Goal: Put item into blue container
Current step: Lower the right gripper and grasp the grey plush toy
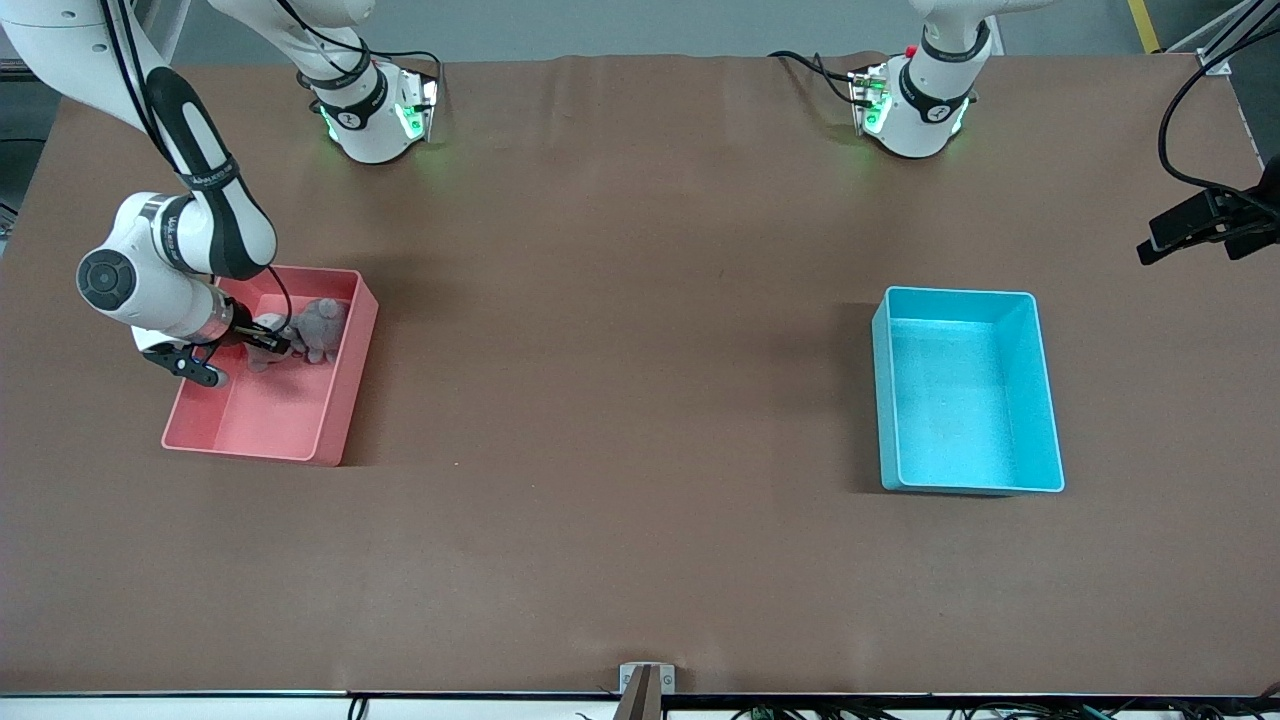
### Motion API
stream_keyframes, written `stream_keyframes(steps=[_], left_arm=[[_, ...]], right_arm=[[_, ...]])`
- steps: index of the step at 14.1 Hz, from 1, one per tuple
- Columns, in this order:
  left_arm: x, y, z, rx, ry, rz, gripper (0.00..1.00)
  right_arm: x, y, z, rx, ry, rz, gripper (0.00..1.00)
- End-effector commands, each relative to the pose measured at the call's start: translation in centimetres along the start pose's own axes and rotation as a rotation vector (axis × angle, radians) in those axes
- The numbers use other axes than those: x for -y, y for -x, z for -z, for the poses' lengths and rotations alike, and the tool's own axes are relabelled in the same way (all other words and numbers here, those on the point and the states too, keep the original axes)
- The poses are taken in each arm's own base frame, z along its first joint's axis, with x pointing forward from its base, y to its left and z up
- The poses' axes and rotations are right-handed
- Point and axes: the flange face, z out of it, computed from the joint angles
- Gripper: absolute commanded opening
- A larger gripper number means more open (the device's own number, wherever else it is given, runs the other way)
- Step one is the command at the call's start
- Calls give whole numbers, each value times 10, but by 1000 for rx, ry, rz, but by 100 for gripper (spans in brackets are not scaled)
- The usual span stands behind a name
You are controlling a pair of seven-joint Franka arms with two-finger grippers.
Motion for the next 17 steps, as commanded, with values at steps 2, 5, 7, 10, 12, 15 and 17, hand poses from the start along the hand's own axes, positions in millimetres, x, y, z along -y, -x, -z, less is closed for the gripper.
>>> stream_keyframes(steps=[2,5,7,10,12,15,17], left_arm=[[2,1,4,-3,-14,8,100],[1,1,5,-4,-14,8,100],[1,1,5,-4,-14,8,100],[1,1,4,-3,-14,5,100],[1,1,5,-6,-14,8,100],[1,1,5,-6,-14,8,100],[1,1,5,-4,-14,8,100]], right_arm=[[0,3,-3,9,4,-9,37],[0,3,-3,9,4,-11,28],[0,3,-3,9,4,-11,12],[-2,2,-3,8,3,-14,1],[-2,0,0,1,2,-12,1],[6,-22,54,54,32,0,1],[28,-47,137,117,76,10,1]])
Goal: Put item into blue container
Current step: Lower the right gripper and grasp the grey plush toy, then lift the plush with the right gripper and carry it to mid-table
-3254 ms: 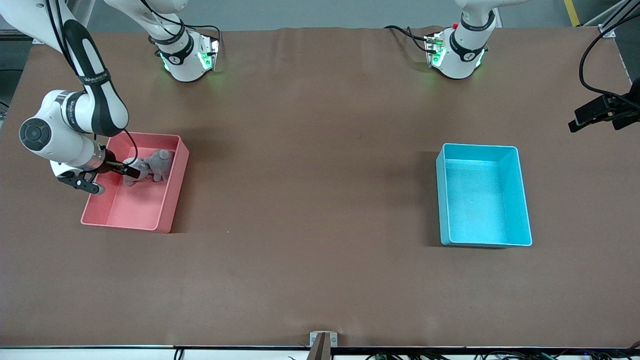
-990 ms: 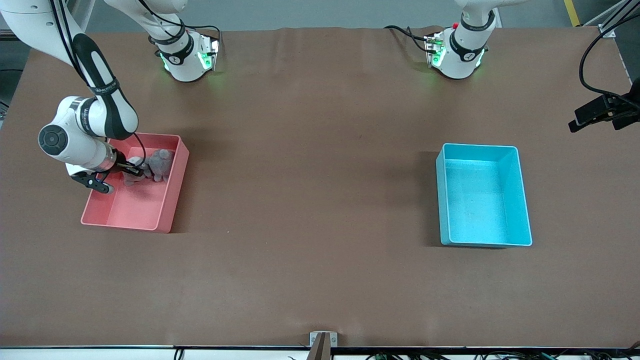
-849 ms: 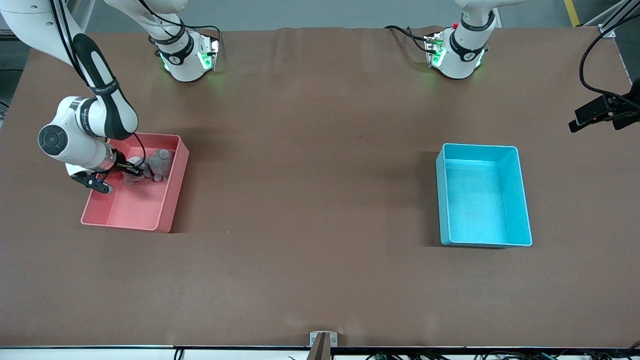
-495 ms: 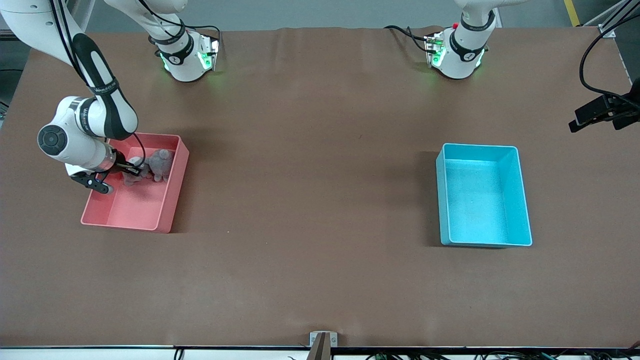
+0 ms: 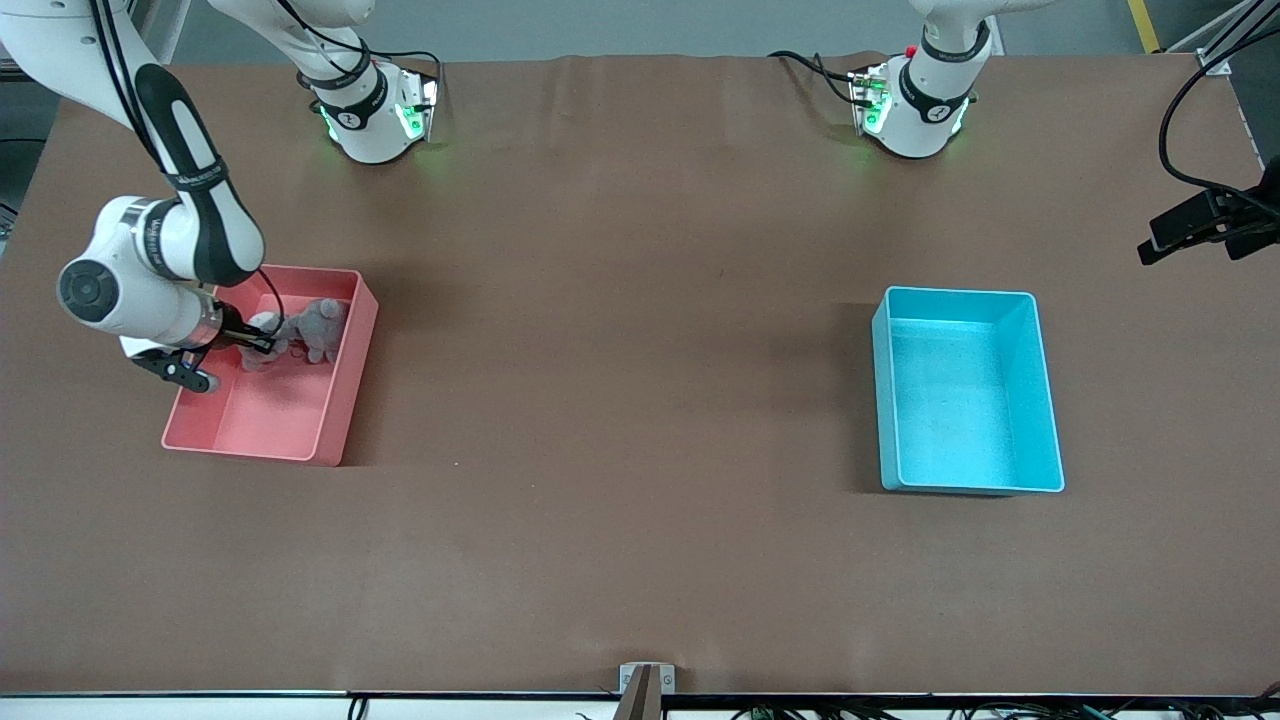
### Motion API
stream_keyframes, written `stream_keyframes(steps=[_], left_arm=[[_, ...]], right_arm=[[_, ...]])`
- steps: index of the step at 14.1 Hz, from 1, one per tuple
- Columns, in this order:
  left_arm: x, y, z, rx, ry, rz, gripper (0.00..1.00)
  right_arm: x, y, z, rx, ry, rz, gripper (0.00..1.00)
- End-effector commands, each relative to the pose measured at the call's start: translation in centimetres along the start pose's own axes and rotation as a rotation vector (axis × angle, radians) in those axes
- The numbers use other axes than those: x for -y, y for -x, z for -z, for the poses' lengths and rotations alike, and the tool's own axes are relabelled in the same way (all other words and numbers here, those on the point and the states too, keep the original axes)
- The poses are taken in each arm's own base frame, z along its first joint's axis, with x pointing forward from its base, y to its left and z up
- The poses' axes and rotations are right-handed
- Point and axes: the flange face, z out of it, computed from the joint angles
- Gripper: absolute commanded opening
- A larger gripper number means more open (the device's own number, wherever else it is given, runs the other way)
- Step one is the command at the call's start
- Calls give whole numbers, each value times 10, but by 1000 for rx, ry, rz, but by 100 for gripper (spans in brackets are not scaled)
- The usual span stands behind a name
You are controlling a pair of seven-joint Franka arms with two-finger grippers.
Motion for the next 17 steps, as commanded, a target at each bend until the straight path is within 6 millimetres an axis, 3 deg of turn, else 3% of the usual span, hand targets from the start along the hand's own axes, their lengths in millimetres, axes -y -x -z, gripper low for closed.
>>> stream_keyframes(steps=[1,3,5,9,12,14,17], left_arm=[[0,1,5,-4,-14,4,100],[0,1,5,-6,-14,5,100],[0,1,5,-6,-14,4,100],[1,1,5,-6,-14,5,100],[1,1,5,-6,-14,5,100],[0,1,5,-6,-14,4,100],[2,1,4,-3,-15,7,100]], right_arm=[[25,-12,118,22,44,5,1],[64,1,161,7,61,-40,1],[123,27,183,-27,57,-93,1],[248,95,201,-20,-123,-246,1],[346,150,176,-86,-170,-353,1],[401,183,144,-113,-198,-419,1],[464,220,93,-145,-241,-495,1]])
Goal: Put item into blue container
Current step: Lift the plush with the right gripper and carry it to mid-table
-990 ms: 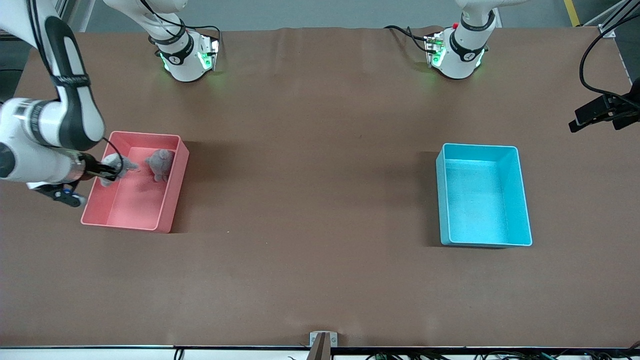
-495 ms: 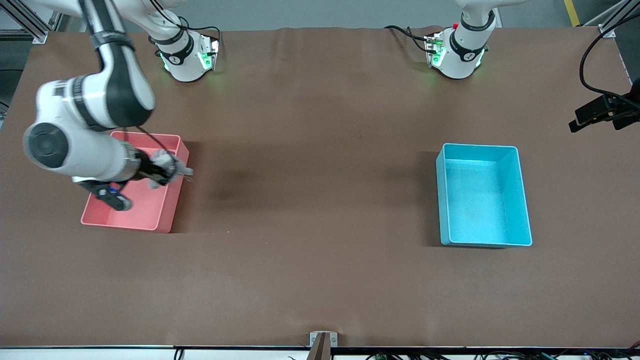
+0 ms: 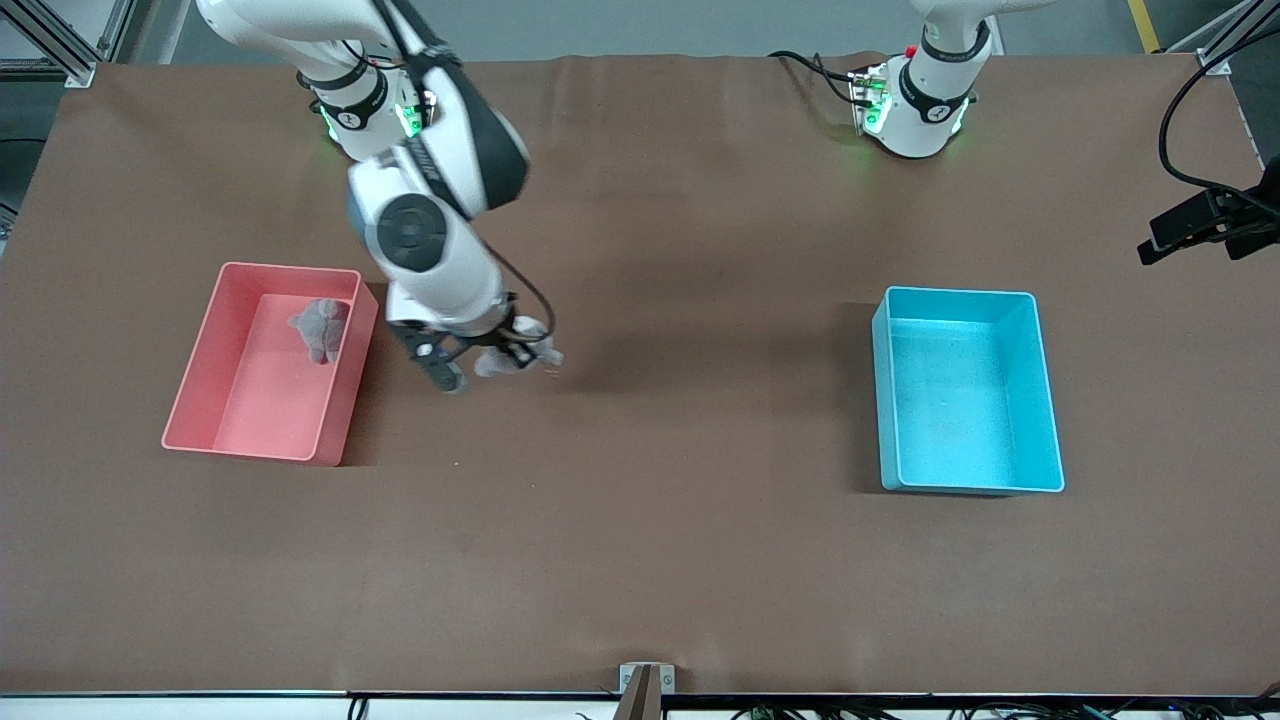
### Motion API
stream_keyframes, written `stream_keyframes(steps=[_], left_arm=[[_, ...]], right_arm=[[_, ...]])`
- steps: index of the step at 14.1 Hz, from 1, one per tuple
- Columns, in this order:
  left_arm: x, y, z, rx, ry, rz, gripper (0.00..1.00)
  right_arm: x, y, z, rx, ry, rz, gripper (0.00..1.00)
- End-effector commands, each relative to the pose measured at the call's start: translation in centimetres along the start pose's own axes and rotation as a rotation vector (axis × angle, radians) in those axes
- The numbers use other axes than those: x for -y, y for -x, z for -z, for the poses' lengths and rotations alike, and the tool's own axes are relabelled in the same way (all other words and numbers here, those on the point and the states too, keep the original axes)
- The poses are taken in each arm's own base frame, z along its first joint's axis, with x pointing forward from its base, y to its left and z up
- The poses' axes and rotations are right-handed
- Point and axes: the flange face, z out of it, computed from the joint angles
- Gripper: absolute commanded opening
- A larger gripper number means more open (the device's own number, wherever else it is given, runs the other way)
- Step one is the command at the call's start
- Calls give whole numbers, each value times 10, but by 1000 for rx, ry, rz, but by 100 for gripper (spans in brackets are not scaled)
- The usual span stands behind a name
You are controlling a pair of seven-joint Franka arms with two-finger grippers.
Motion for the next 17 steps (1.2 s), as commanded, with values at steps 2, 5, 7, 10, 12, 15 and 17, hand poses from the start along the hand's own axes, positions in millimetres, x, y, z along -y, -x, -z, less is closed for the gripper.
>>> stream_keyframes(steps=[2,5,7,10,12,15,17], left_arm=[[3,0,4,-4,-15,8,100],[3,0,3,-2,-16,9,100],[3,0,2,-1,-16,7,100],[3,-2,-2,10,-15,9,100],[7,-6,-7,17,-15,15,100],[16,-14,-19,39,-4,33,100],[25,-19,-27,52,17,49,100]], right_arm=[[31,54,-61,-25,-26,-93,1],[57,79,-89,-57,-39,-148,2],[64,93,-102,-56,-81,-178,2],[67,113,-130,-53,-117,-212,6],[69,115,-137,-50,-142,-227,66],[75,102,-121,-50,-159,-230,100],[84,65,-88,-47,-143,-278,100]])
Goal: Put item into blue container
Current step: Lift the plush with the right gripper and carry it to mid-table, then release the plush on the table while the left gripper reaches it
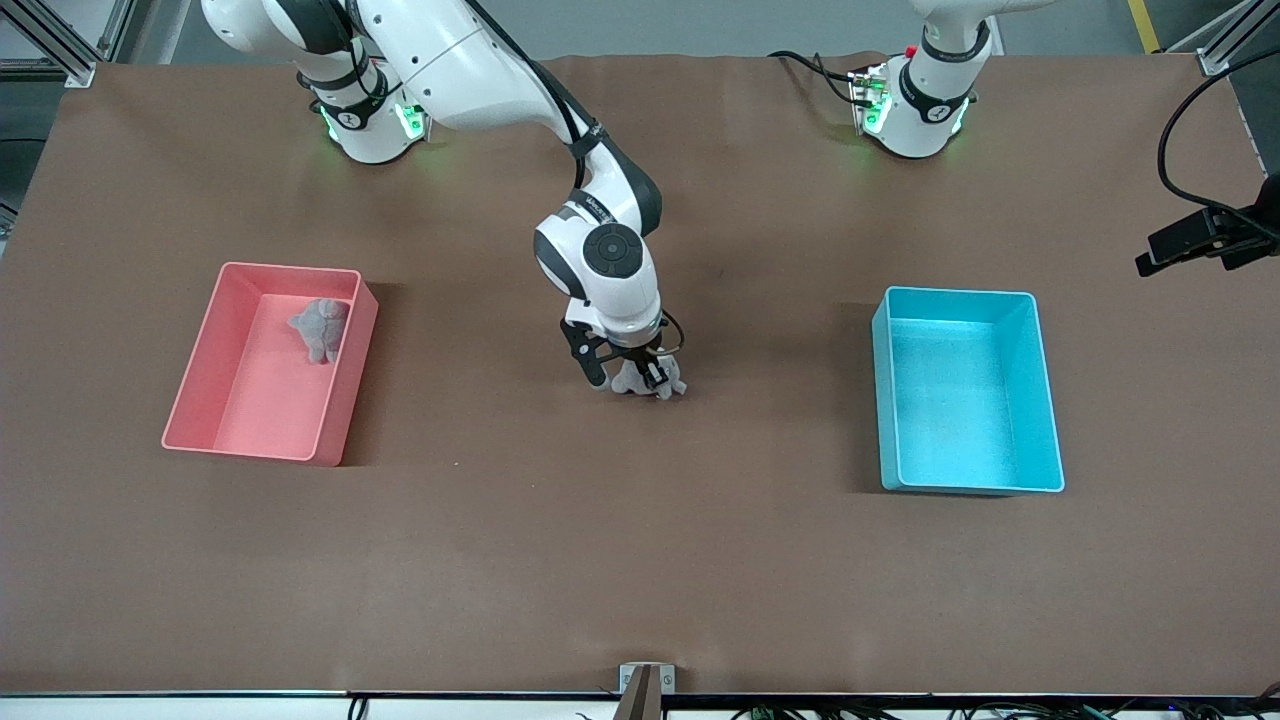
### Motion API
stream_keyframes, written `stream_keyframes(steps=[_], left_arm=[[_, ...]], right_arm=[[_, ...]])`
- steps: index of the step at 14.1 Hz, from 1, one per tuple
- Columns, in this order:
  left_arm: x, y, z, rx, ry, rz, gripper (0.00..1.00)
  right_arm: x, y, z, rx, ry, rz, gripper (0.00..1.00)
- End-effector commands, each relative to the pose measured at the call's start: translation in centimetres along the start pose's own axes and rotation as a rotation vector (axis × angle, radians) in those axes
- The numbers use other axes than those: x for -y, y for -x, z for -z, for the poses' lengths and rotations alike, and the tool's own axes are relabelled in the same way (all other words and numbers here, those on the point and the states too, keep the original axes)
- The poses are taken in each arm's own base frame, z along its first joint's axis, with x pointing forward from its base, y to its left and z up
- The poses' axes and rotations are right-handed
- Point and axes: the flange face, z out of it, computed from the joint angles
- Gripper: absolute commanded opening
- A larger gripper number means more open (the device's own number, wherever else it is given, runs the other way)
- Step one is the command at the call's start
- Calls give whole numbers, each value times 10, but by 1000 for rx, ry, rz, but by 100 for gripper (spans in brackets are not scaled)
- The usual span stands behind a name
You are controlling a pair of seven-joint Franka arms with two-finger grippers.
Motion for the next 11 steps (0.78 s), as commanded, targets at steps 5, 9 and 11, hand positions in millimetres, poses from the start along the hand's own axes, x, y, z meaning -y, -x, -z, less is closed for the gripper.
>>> stream_keyframes(steps=[5,9,11], left_arm=[[-89,-8,-28,68,106,-80,100],[-234,-14,-101,118,136,59,100],[-295,-17,-150,102,116,129,100]], right_arm=[[38,-141,152,1,69,65,100],[-2,-258,213,114,146,220,100],[-43,-319,224,141,157,305,100]])
